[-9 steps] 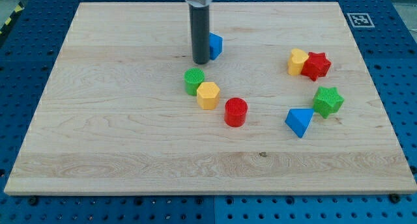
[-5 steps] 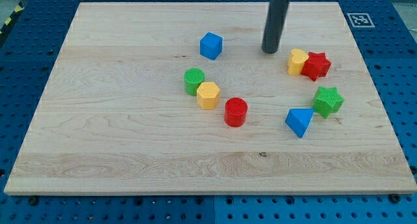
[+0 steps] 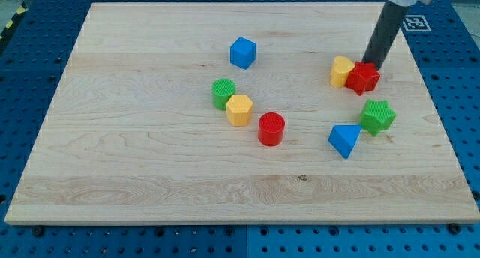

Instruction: Separate the yellow heart from the red star

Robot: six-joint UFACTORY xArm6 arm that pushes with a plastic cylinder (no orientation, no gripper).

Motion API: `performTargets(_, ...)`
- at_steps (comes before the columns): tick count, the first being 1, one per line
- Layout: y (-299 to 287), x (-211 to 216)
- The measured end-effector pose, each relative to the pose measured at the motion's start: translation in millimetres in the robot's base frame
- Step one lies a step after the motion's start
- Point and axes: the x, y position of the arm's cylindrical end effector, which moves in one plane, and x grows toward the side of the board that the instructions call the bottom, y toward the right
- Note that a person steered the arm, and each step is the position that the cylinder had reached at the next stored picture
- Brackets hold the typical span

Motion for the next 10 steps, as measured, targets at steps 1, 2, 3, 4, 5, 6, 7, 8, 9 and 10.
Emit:
performTargets(1, -16.5, 0.0)
performTargets(2, -24.4, 0.2)
performTargets(3, -28.7, -0.4)
performTargets(4, -39.8, -0.9)
performTargets(5, -57.7, 3.2)
performTargets(6, -73.7, 3.8)
performTargets(7, -88.8, 11.4)
performTargets(8, -93.6, 21.2)
performTargets(9, -86.7, 21.0)
performTargets(10, -76.5, 22.1)
